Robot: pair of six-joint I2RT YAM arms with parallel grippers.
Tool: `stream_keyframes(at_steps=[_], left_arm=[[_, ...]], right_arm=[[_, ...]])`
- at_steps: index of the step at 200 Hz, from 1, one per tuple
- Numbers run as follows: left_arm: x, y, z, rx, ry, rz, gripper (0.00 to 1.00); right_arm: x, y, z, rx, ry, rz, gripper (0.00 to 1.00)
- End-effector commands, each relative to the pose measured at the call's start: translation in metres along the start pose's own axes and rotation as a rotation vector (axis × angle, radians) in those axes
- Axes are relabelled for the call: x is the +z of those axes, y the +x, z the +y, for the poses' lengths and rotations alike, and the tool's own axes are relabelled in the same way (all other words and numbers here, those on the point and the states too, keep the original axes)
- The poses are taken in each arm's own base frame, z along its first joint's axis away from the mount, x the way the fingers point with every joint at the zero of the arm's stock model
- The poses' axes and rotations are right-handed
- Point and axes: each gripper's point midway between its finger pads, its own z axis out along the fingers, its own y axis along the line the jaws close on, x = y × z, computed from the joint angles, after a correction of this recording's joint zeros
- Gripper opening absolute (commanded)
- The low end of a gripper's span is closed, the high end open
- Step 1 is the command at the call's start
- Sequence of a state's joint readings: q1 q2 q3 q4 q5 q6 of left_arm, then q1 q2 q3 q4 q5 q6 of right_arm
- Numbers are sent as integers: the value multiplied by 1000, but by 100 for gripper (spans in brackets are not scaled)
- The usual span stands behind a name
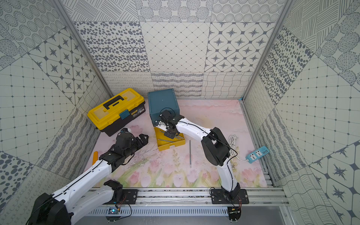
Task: Please place the pencils in the drawer according to their color
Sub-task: Place the pencil in the drawer.
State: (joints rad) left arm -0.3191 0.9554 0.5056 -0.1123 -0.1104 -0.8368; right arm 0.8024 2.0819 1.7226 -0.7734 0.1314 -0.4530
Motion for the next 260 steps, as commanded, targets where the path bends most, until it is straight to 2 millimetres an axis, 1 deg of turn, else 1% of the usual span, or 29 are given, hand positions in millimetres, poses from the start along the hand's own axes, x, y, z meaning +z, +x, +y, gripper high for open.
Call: stream_keyframes(at_steps=[1, 73, 106, 155, 184, 205, 231, 260], left_arm=[[0, -4, 0, -6, 0, -16, 99], [-1, -2, 2, -5, -3, -15, 99], [0, -2, 3, -5, -7, -15, 99], [-1, -2, 4, -5, -6, -16, 99], [-1, -2, 4, -2, -5, -16, 99], [-1, -2, 4, -2, -5, -14, 99], [-1, -2, 3, -1, -4, -15, 99], [-2, -3, 2, 0, -2, -17, 99]], right_arm=[[7, -1, -1, 22, -5, 3, 0], [17, 3, -2, 42, -15, 18, 0], [22, 4, -2, 52, -23, 25, 2], [28, 7, -4, 76, -29, 33, 3], [30, 8, -5, 85, -27, 38, 7], [29, 8, -6, 91, -25, 36, 13], [24, 5, -8, 103, -21, 25, 21], [17, 1, -9, 114, -19, 7, 25]])
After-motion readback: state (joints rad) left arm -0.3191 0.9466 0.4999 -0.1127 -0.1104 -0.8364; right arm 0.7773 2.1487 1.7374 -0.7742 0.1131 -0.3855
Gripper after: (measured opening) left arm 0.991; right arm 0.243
